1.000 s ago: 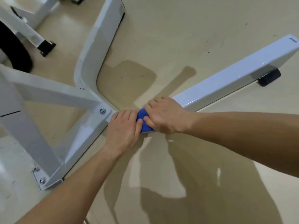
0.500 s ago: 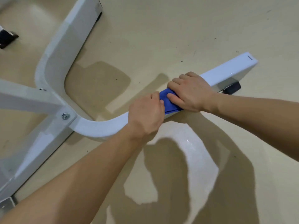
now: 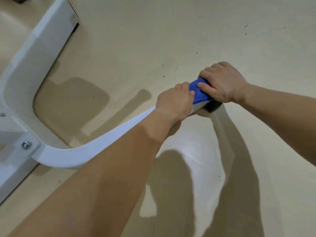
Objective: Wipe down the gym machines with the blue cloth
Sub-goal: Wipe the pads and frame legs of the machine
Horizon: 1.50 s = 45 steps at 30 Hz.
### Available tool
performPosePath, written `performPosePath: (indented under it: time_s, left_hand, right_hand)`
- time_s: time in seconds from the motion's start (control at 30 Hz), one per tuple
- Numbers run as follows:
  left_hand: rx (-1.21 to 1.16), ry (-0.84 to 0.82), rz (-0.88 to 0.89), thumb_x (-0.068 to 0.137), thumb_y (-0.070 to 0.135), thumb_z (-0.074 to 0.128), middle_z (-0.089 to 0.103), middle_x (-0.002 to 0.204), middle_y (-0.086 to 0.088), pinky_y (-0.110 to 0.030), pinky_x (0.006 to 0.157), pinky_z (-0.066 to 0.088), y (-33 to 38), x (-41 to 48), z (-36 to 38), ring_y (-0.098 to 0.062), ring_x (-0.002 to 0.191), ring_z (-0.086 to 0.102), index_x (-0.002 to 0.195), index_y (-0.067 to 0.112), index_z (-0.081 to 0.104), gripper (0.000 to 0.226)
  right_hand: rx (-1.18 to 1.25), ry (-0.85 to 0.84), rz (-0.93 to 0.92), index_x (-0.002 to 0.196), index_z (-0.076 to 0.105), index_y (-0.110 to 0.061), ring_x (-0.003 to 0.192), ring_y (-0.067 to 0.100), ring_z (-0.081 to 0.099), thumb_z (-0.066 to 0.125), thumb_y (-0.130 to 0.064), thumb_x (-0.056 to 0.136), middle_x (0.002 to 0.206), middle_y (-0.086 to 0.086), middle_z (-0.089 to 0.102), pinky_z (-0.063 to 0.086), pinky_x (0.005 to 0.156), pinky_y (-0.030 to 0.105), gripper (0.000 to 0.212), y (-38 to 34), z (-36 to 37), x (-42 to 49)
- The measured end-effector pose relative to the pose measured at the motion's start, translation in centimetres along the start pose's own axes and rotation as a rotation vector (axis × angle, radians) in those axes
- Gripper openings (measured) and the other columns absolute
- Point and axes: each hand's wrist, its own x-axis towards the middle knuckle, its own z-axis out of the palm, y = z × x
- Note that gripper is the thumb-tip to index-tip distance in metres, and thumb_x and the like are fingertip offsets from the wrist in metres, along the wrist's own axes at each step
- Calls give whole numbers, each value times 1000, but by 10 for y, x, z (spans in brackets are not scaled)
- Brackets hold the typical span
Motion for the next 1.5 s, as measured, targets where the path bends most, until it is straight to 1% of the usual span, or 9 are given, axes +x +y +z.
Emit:
performPosePath:
  time_s: [0.27,0.4,0.5,0.67,0.83,1.07,1.27,1.4,1.5]
  left_hand:
    - [151,177,-22,102,29,41,61,91,-5,-38,60,42,-90,-122,-10,-27,68,52,106,11,56,23]
    - [197,153,-47,99,26,43,63,89,-4,-39,72,43,-178,-207,-15,-29,76,57,107,12,59,23]
    - [264,148,-88,99,32,34,62,91,-1,-36,79,37,-225,-249,-27,-25,84,56,110,16,59,32]
    - [388,43,-41,102,32,25,60,124,0,-39,109,31,-287,-272,-49,-24,122,50,125,17,55,41]
    - [397,61,-148,102,25,32,44,151,-4,-43,117,25,-297,-284,-44,-25,144,33,142,12,46,45]
    - [312,62,-107,100,31,25,46,147,-7,-43,117,25,-266,-291,-31,-27,143,33,144,7,42,53]
    - [342,61,-185,104,28,27,44,149,1,-40,120,14,-289,-282,-41,-24,147,26,144,16,41,44]
    - [282,115,-186,104,27,33,39,155,-3,-40,120,19,-266,-287,-29,-26,147,27,149,13,37,47]
    - [203,142,-135,100,25,48,45,151,-5,-38,113,34,-246,-295,-22,-27,140,40,146,11,45,48]
  right_hand:
    - [38,-76,-103,83,48,-16,76,26,48,12,-52,91,86,6,62,39,81,39,52,-149,-9,18]
    - [107,-149,-260,84,42,-20,91,31,60,23,-48,99,98,9,65,39,81,39,37,-253,-15,41]
    - [171,-231,-319,79,42,-18,83,31,56,23,-44,101,97,10,66,42,75,38,39,-321,-17,59]
    - [309,-381,-273,89,47,-17,82,28,48,22,-40,106,94,7,57,36,73,34,38,-389,-24,82]
    - [390,-517,-295,110,54,-12,92,30,52,24,-39,107,116,15,64,34,79,31,41,-413,-31,102]
    - [190,-369,-270,89,41,-19,74,28,47,30,-52,102,70,-3,42,33,65,35,37,-373,-36,67]
    - [381,-474,-235,93,43,-15,78,25,48,24,-35,107,87,6,54,33,72,34,31,-414,-36,90]
    - [241,-355,-268,93,36,-17,78,28,49,30,-42,106,94,8,62,32,67,36,28,-387,-34,68]
    - [254,-195,-295,96,50,-13,84,32,56,44,-38,102,94,8,65,35,67,38,26,-362,-36,44]
